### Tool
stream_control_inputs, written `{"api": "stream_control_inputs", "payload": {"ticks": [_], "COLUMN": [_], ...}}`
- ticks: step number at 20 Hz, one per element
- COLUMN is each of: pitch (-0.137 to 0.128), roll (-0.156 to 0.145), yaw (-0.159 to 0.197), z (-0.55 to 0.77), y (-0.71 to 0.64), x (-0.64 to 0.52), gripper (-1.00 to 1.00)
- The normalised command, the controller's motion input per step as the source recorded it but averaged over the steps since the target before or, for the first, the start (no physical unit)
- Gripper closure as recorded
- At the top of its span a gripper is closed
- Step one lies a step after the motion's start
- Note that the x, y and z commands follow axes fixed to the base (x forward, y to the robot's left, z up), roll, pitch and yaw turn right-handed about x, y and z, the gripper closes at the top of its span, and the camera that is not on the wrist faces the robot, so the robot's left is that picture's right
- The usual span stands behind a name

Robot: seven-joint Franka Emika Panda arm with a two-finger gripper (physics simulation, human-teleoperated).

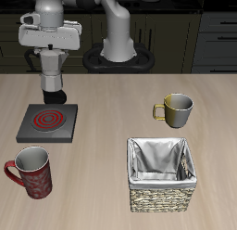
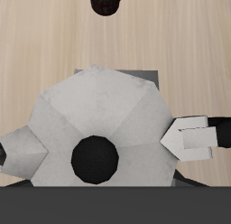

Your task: Place the moka pot on the stove and turn off the stove

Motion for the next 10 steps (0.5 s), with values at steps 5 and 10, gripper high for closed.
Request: {"api": "stream_control_inputs", "payload": {"ticks": [5, 10], "pitch": [-0.011, -0.009], "roll": [-0.015, -0.031], "yaw": [-0.009, -0.01], "z": [-0.04, -0.04], "y": [-0.22, -0.22], "x": [0.02, 0.01], "gripper": [1.0, 1.0]}}
